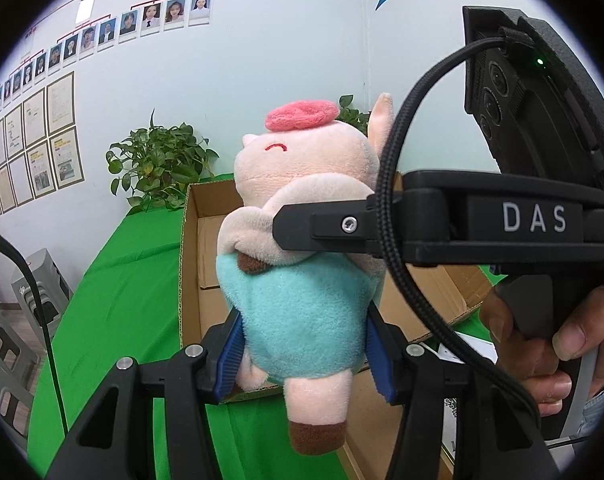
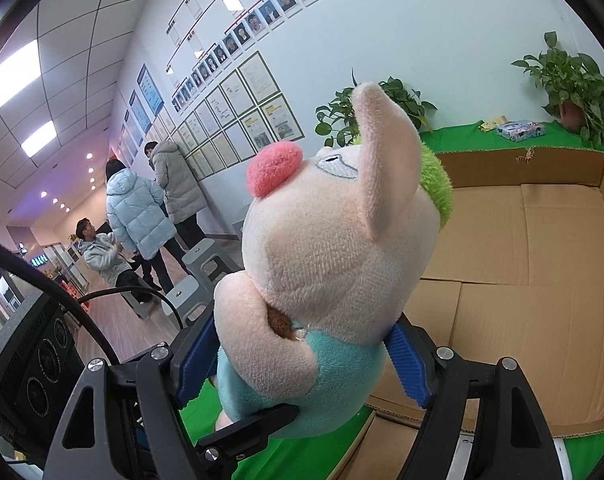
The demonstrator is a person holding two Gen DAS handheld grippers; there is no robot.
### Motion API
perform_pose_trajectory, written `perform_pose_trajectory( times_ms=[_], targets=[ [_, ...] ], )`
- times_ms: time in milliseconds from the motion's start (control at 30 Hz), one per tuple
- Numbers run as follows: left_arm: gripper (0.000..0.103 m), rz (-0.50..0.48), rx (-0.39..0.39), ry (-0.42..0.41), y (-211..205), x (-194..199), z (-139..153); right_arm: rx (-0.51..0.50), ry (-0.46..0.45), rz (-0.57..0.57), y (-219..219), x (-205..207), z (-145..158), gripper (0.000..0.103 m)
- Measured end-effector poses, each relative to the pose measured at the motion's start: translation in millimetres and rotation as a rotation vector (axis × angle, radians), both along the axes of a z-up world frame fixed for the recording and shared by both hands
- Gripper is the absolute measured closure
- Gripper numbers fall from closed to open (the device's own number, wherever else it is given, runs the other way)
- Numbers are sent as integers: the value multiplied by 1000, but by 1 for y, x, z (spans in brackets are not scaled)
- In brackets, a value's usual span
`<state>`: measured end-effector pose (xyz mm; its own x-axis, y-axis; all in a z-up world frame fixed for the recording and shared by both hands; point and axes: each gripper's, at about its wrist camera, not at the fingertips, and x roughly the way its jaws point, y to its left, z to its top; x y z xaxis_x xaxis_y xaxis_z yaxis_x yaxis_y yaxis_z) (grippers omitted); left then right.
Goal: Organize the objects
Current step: 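Carry the plush pig with both grippers over the open cardboard box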
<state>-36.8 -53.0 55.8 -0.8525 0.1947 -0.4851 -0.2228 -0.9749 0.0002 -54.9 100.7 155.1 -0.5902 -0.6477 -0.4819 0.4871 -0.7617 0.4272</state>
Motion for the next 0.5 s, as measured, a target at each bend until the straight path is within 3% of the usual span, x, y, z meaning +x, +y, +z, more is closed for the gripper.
perform_pose_trajectory(
  times_ms=[500],
  targets=[
    [50, -3, 1, -16, 1, -3, -5, 0, -20, -5, -5, -20, -29, 28]
  ],
)
